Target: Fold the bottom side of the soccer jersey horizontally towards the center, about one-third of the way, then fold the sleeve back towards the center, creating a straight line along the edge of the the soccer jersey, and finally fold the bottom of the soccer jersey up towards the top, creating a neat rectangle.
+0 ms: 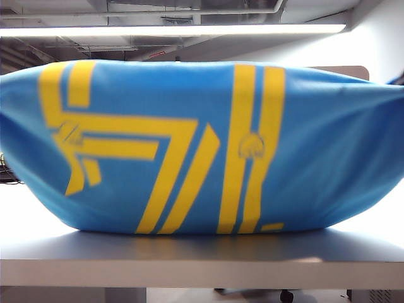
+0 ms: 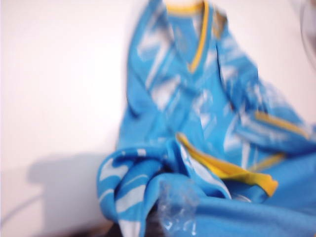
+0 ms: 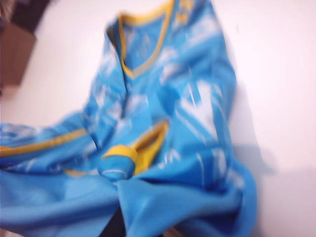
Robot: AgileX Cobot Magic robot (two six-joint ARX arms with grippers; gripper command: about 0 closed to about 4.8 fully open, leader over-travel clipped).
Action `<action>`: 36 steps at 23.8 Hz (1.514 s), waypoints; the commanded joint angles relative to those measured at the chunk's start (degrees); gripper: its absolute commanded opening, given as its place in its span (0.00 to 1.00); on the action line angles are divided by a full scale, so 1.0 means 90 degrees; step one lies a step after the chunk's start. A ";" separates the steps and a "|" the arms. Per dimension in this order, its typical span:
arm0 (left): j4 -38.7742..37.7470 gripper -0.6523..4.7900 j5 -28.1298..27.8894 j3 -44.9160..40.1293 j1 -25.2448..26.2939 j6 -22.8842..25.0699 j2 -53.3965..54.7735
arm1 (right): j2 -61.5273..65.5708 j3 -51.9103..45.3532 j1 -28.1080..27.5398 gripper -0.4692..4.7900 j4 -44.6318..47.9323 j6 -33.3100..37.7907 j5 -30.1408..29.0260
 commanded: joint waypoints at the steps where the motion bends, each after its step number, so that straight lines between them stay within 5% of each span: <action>1: 0.2120 0.11 -0.0155 0.0199 0.0010 -0.0393 0.1190 | 0.1460 0.0430 -0.0051 0.07 0.1921 0.0381 0.0036; 6: 0.3963 0.11 -0.0736 0.1304 0.0012 -0.0425 0.3750 | 0.4422 0.1984 -0.0095 0.07 0.3257 0.0396 0.0027; 14: 0.5032 0.11 -0.0818 0.3220 0.0012 -0.0381 0.6603 | 0.7303 0.4218 -0.0112 0.07 0.3893 0.0393 0.0029; 15: 0.5270 0.19 -0.0818 0.3701 0.0012 -0.0369 0.7240 | 0.7917 0.4699 -0.0117 0.09 0.4131 0.0391 0.0027; 17: 0.5340 0.65 -0.0894 0.4279 0.0019 -0.0340 0.7910 | 0.8595 0.5197 -0.0129 0.47 0.4575 0.0393 0.0012; 19: 0.5333 0.86 -0.0901 0.4524 0.0068 -0.0296 0.8157 | 0.8850 0.5474 -0.0185 0.66 0.4624 0.0440 -0.0061; 20: 0.5311 0.88 -0.0911 0.4571 0.0102 -0.0277 0.8179 | 0.8898 0.5595 -0.0219 0.68 0.4580 0.0447 -0.0151; 24: 0.5168 0.85 -0.0753 0.4571 0.0316 -0.0277 0.7905 | 0.8653 0.5848 -0.0515 0.64 0.4561 0.0593 -0.0699; 26: 0.4913 0.85 -0.0583 0.4561 0.0474 -0.0223 0.7572 | 0.8255 0.5833 -0.0629 0.55 0.4316 0.0529 -0.0971; 29: 0.3912 0.52 -0.0491 0.4517 0.0571 0.0223 0.6603 | 0.7261 0.5625 -0.0719 0.24 0.3716 -0.0010 -0.1282; 31: 0.3759 0.13 -0.0503 0.4301 0.0602 0.0583 0.6018 | 0.6727 0.5523 -0.0721 0.07 0.3225 -0.0566 -0.1243; 36: 0.3723 0.11 -0.0512 0.3385 0.0651 0.0663 0.4357 | 0.5294 0.5051 -0.0719 0.07 0.2307 -0.1501 -0.0719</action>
